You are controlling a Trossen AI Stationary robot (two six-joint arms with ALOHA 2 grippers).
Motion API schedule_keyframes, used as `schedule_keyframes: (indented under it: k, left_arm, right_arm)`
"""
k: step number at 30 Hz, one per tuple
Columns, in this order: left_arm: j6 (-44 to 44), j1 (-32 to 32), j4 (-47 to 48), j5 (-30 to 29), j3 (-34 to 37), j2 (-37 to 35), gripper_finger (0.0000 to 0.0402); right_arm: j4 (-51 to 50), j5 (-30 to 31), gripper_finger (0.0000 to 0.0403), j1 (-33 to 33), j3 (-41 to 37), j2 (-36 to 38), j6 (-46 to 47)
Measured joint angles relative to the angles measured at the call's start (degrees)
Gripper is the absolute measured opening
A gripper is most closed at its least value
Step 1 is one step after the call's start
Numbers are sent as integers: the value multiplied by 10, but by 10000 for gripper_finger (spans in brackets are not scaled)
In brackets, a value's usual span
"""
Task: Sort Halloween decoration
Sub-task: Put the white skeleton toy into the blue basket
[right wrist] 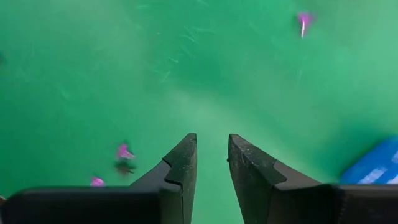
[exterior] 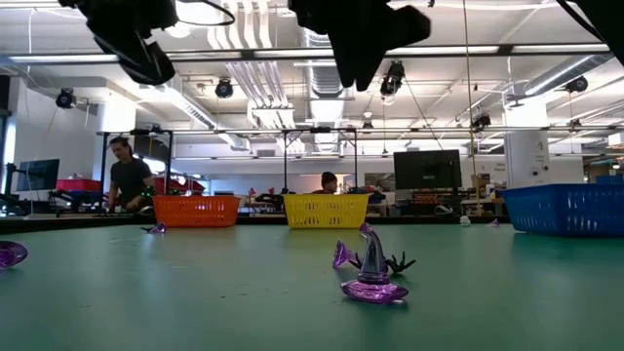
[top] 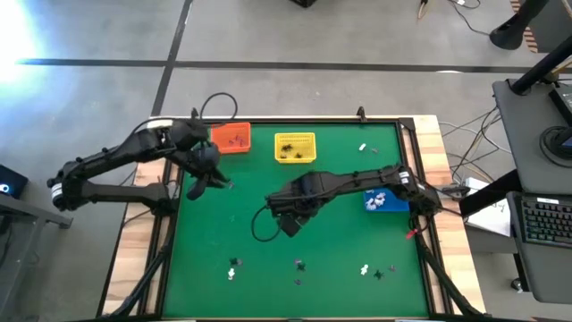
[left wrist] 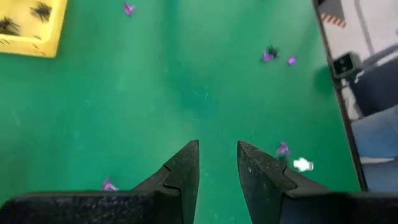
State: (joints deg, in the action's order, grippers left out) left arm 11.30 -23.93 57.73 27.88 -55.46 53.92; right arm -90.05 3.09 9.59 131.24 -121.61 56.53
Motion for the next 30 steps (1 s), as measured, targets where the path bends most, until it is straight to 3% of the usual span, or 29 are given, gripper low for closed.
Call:
schedule_keyframes:
  k: [8, 20, 30]
  left_arm:
    - [19, 29, 34, -77, 0, -11, 91]
    - [47, 29, 45, -78, 0, -25, 91]
    - [50, 29, 47, -78, 0, -34, 91]
  right_arm:
    - [0, 24, 104, 55, -10, -3, 218]
    - [0, 38, 160, 170, -97, -3, 603]
    - [2, -52, 162, 237, -204, 0, 804]
